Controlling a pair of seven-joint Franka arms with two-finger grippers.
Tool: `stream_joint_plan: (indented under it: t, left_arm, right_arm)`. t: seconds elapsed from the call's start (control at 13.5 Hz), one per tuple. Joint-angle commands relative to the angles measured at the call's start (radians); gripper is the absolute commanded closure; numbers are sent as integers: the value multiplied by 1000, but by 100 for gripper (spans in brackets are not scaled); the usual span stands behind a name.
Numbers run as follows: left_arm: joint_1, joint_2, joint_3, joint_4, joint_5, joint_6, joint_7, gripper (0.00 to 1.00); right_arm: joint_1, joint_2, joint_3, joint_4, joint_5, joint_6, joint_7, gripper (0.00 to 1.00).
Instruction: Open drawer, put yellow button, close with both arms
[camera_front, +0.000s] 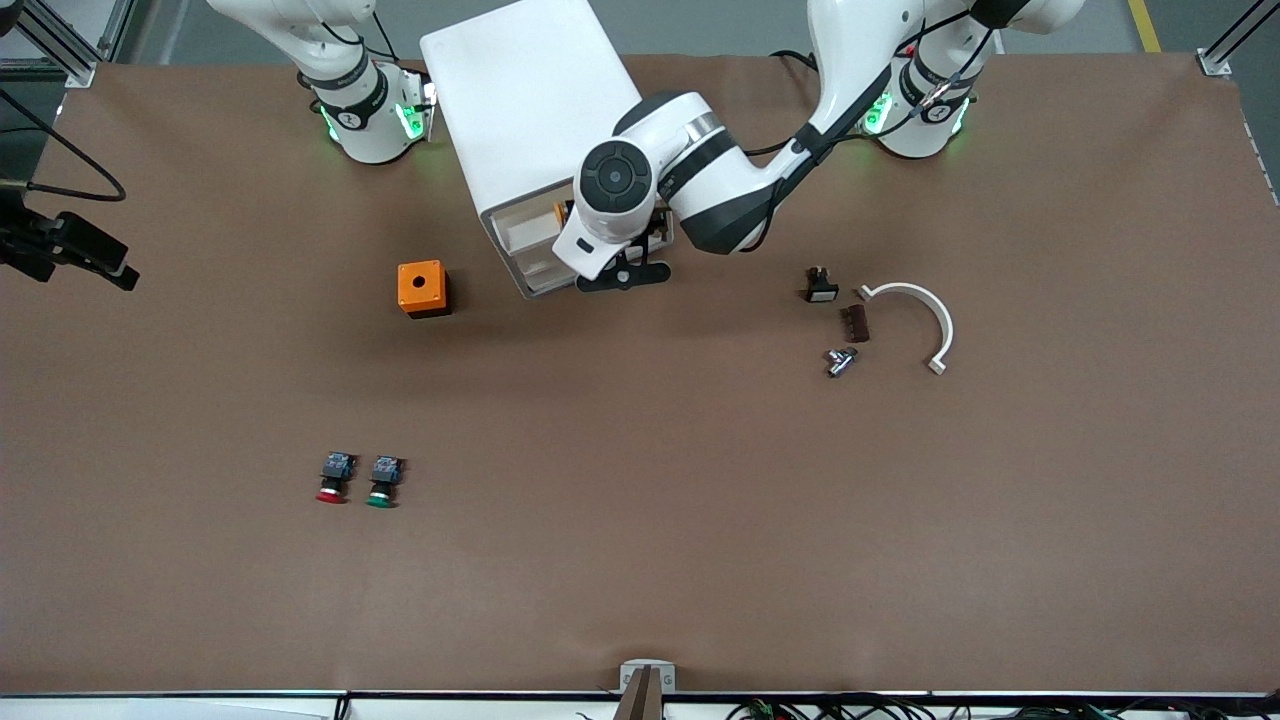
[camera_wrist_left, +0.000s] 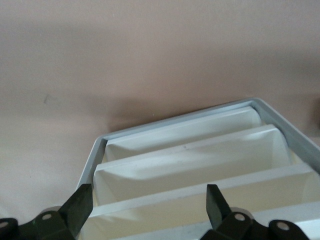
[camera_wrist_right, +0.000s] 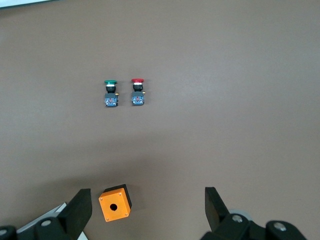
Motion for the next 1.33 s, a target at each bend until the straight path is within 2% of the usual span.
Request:
stream_joint_plan:
  t: [0.0, 0.22, 0.52, 0.67, 0.89, 1.11, 1.26]
  left_arm:
    - [-5, -5, -23, -20, -24, 4, -34, 0]
    - [-34, -8, -25, -16, -24, -25, -118, 0]
    - [-15, -17, -11, -2, 5, -59, -123, 0]
    - [20, -19, 9, 30, 138, -59, -123, 0]
    - [141, -40, 9, 36, 301, -59, -112, 0]
    - [266, -60, 9, 64, 355, -59, -112, 0]
    - [354, -107, 7, 64, 401, -59, -92, 0]
  right_arm:
    - [-2, -28, 4, -8, -2, -12, -11, 0]
    - [-1, -23, 6, 14, 0, -44, -11, 0]
    - [1, -22, 7, 20, -2, -43, -11, 0]
    - [-1, -22, 7, 20, 0, -37, -6, 0]
    - [-2, -22, 4, 20, -3, -34, -11, 0]
    - [19, -22, -2, 21, -6, -31, -11, 0]
    - [24, -22, -2, 21, -6, -29, -11, 0]
